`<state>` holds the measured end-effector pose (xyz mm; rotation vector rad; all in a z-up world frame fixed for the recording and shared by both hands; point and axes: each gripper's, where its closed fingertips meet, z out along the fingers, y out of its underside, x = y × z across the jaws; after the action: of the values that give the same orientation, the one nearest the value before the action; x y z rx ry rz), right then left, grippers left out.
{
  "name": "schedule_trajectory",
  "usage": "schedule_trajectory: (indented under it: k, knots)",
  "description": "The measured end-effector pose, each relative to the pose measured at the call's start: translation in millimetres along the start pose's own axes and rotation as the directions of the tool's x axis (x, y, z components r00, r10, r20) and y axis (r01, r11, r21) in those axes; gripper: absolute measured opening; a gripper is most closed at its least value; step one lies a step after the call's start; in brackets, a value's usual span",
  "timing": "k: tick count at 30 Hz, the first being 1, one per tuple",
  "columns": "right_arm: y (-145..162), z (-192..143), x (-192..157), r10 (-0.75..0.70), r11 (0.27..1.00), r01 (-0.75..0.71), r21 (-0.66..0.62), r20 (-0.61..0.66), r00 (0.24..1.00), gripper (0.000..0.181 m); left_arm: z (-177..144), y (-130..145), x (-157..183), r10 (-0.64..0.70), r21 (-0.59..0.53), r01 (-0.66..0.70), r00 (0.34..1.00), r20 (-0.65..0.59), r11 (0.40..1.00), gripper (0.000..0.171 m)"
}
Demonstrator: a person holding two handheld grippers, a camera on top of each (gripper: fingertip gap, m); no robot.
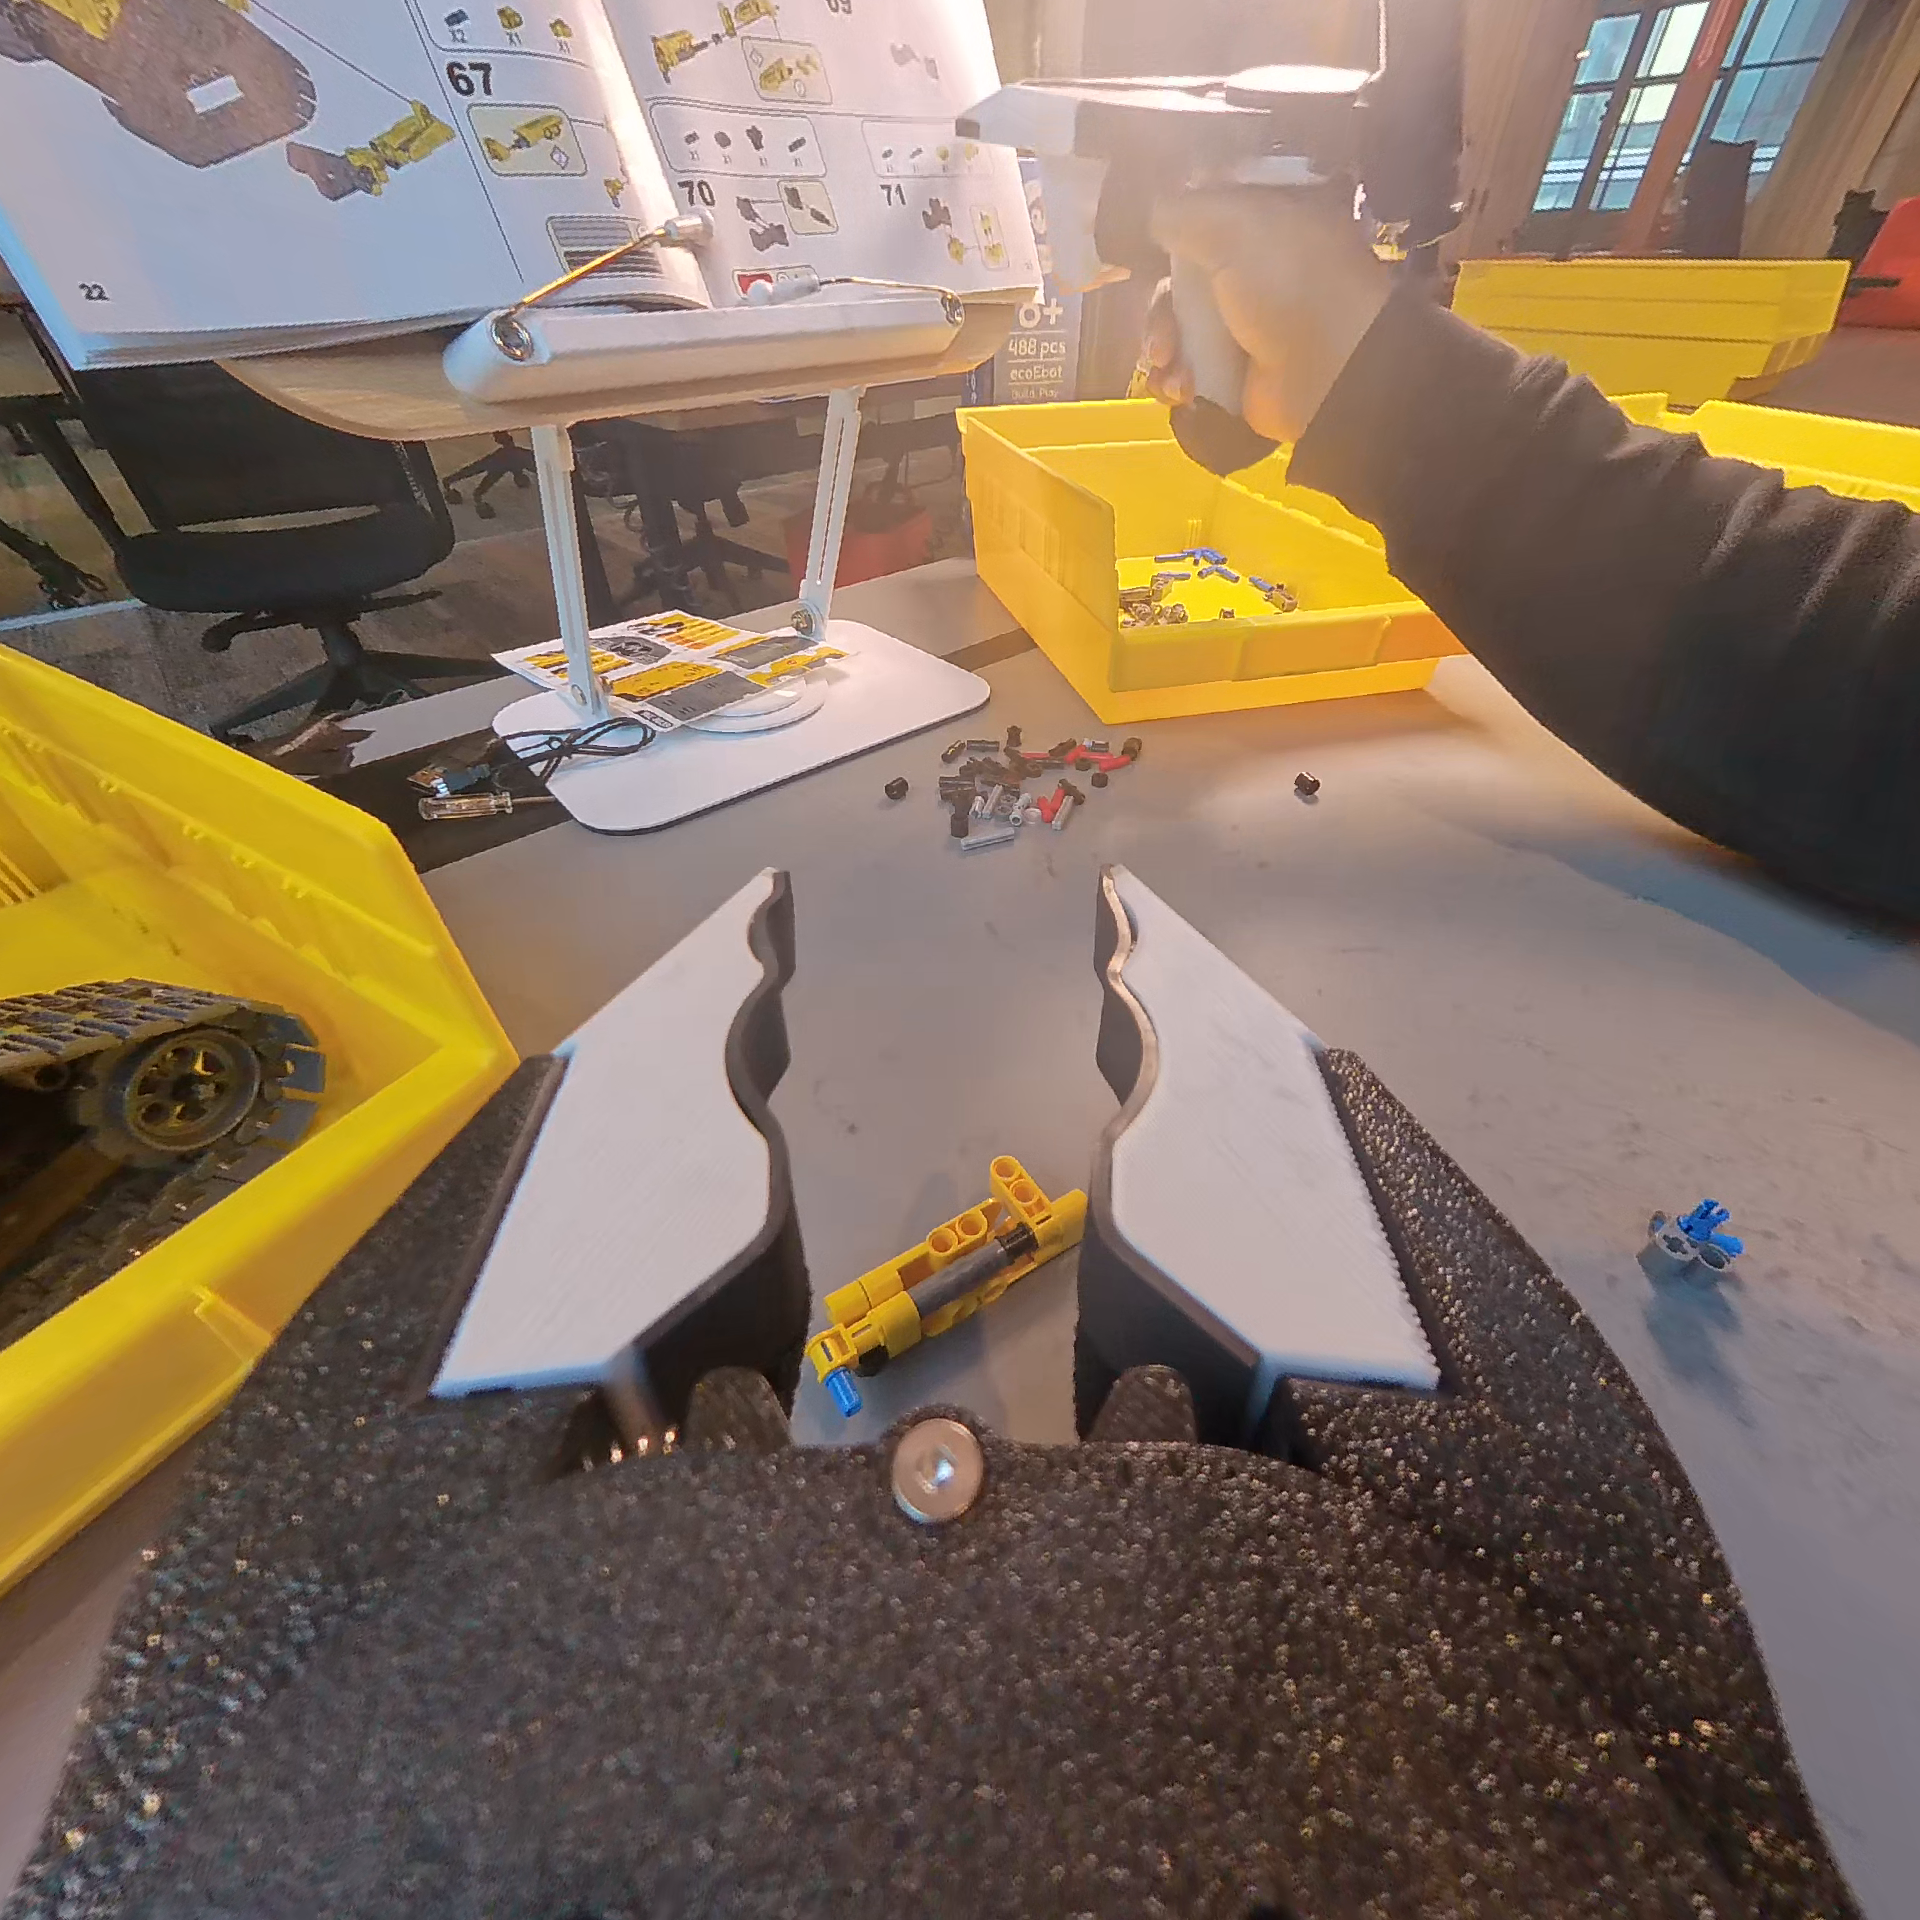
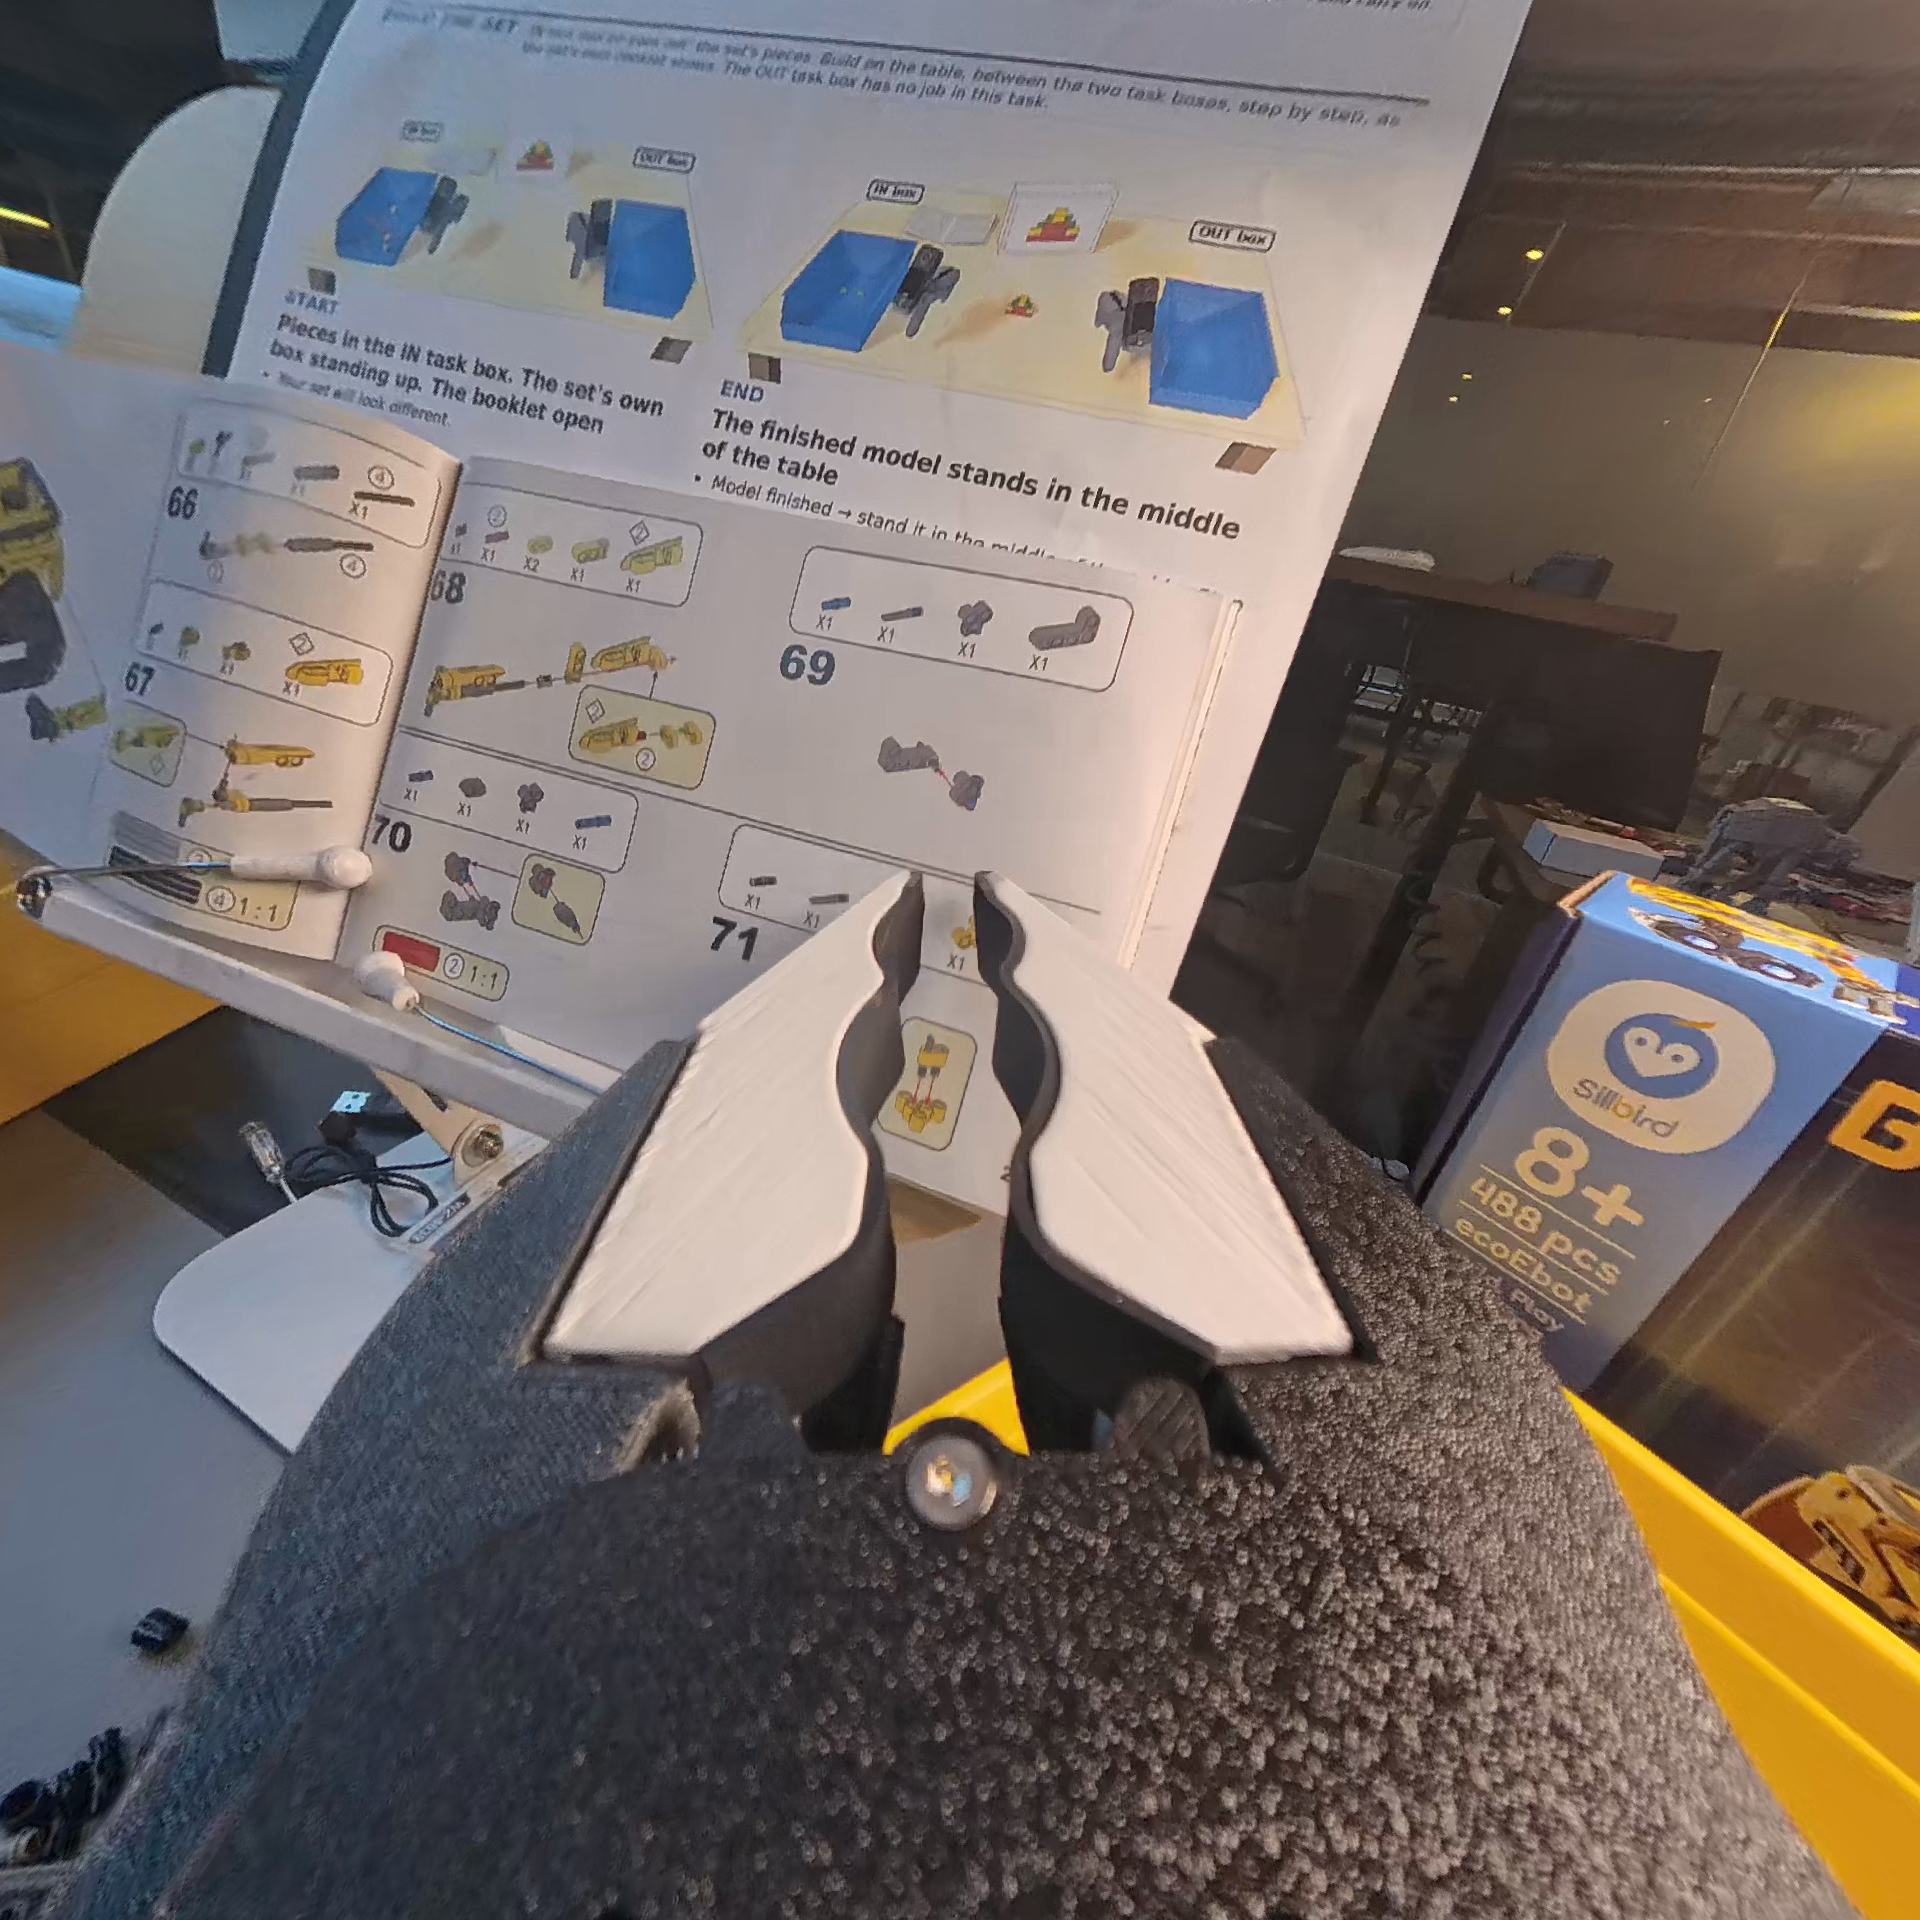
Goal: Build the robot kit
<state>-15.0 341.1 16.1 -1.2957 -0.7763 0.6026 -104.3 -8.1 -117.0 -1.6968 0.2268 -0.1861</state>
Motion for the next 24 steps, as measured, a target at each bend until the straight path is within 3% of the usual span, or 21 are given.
schedule_trajectory:
  k: [9,24]
  knots:
    - [25,-4,-22,-0.074,0.994,0.077,-0.077,0.046,0.996,0.01,0,0,1,0.008,-0.001,-0.008,1.0,0.002,1.0,0.057]
    - [33,3,-68,-0.278,0.952,0.292,-0.093,0.139,0.951,0.011,0,0,1,0.008,-0.002,-0.008,1.0,-0.002,1.0,0.057]
